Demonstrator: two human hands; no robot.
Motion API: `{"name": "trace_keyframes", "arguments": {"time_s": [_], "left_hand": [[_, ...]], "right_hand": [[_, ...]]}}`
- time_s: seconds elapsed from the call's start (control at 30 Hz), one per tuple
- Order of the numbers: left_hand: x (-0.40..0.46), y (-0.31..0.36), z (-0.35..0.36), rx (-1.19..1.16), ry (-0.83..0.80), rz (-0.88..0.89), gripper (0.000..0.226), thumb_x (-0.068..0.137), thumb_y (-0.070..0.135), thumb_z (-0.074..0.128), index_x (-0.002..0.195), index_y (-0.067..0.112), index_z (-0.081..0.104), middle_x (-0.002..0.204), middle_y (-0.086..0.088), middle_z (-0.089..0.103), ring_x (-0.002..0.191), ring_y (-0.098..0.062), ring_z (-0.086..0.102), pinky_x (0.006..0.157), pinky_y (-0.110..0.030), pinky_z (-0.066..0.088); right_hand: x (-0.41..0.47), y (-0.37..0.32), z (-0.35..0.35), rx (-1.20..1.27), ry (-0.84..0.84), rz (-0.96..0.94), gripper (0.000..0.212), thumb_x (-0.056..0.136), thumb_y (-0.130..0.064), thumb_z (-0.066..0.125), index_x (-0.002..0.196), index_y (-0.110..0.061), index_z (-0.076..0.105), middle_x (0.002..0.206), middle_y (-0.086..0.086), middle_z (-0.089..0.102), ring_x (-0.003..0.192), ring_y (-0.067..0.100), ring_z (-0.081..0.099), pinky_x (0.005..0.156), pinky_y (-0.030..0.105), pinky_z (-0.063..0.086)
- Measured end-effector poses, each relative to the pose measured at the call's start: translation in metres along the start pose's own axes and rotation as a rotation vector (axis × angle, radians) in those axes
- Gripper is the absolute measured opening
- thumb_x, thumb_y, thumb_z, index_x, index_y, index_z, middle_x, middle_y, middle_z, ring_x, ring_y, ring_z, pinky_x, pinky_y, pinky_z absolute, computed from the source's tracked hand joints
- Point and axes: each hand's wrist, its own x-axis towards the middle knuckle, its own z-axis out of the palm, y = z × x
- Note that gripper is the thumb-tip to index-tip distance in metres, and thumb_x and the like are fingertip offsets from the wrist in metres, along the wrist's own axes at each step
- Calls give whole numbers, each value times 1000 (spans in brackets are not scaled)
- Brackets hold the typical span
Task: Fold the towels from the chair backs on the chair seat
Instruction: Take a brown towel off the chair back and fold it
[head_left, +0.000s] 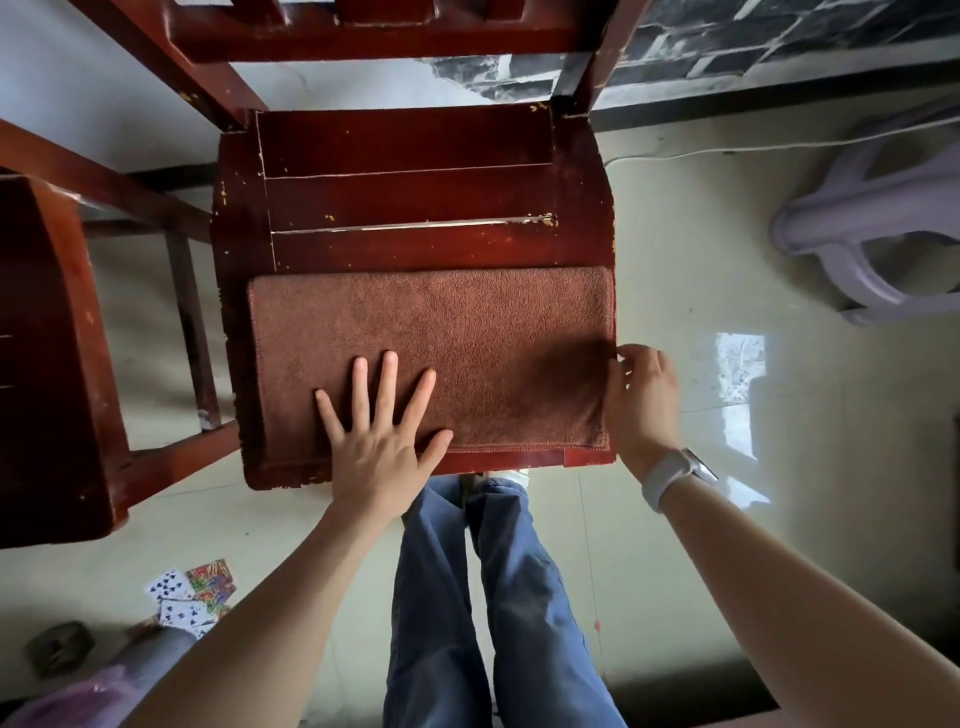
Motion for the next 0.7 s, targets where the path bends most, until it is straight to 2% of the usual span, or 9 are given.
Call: {"name": "trace_keyframes", "arguments": {"time_s": [0.13,0.2,0.3,0.4,0.5,0.53,0.6,0.63,0.7], "left_hand": [[0,0,-3,0,-27,2,66,83,62,27,141,32,24,151,-13,27,138,-39,21,99,-71,19],[1,0,-5,2,-44,0,66,83,62,27,141,32,26,150,-13,28,138,-40,22,99,-71,20],[0,-1,-7,-10,-59,3,65,82,61,30,140,31,30,149,-14,30,137,-40,25,98,-72,21],[0,-3,-10,-53,-73,31,65,80,58,38,139,31,32,149,-13,30,136,-40,26,97,-72,22],[-1,-8,-18,-173,-53,63,61,82,46,52,137,26,37,150,-12,28,139,-38,22,99,-70,21],[-2,-11,-22,-238,-33,58,56,84,41,53,136,23,41,151,-10,28,140,-35,21,103,-67,20],[-6,-15,-29,-418,5,11,45,90,30,54,132,17,47,151,-7,29,142,-27,19,110,-56,18],[-8,-17,-32,-530,42,-29,40,90,25,54,129,14,51,148,-7,34,140,-24,24,112,-48,20],[-15,-23,-40,-780,139,-159,32,90,16,55,121,9,57,134,-8,51,129,-22,43,105,-29,30]], "right_hand": [[6,-11,8,-75,-94,169,24,89,-15,45,101,0,60,108,21,59,105,36,50,86,36,39],[10,-13,11,-59,-117,260,24,85,-15,45,91,0,61,98,20,61,94,37,53,78,38,42],[14,-20,12,-41,-162,325,15,76,-15,46,69,-4,53,80,15,51,76,31,46,66,34,36],[9,-26,10,-74,-147,323,16,73,-19,49,71,-4,54,77,12,49,75,29,44,69,37,40],[-2,-33,1,71,-138,336,6,78,-15,49,80,-10,51,68,7,45,68,26,42,60,30,36],[-5,-37,-4,166,-134,353,10,80,-12,51,89,-9,55,71,7,49,70,26,47,60,29,40],[-10,-47,-15,286,-145,338,22,84,-9,55,105,-4,60,84,9,59,79,23,55,70,30,47],[-13,-55,-20,301,-171,287,19,84,-8,56,102,-3,63,86,9,61,78,22,56,71,30,47],[-22,-75,-23,308,-241,197,9,84,-10,58,91,-7,64,85,9,64,75,24,59,71,31,51]]}}
